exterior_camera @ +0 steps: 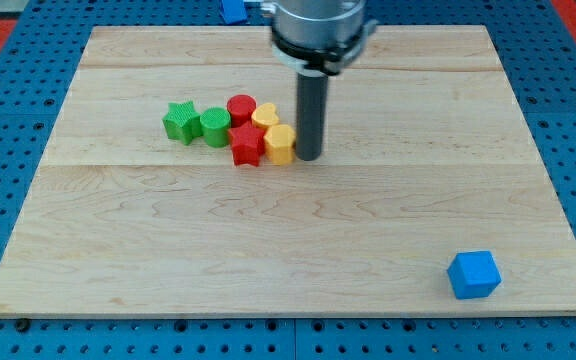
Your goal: Push the blue cube towards the center of the board
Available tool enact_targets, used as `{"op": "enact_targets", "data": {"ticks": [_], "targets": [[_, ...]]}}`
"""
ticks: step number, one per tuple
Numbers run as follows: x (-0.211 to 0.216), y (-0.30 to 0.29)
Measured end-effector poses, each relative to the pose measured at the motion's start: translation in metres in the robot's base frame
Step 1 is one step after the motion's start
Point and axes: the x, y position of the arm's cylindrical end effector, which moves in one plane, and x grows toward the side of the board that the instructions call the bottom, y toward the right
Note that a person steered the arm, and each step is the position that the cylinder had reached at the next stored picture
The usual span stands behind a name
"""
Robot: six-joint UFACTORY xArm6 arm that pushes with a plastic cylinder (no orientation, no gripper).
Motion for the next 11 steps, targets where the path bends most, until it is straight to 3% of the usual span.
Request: {"op": "enact_targets", "data": {"ticks": [1,2,3,5,6,9,11], "targets": [[-0.001,0.056],[0.002,0.169],[0.041,0.199],[0.18,0.227],[0.197,0.184],[0.1,0.142],[0.017,0.039]]}}
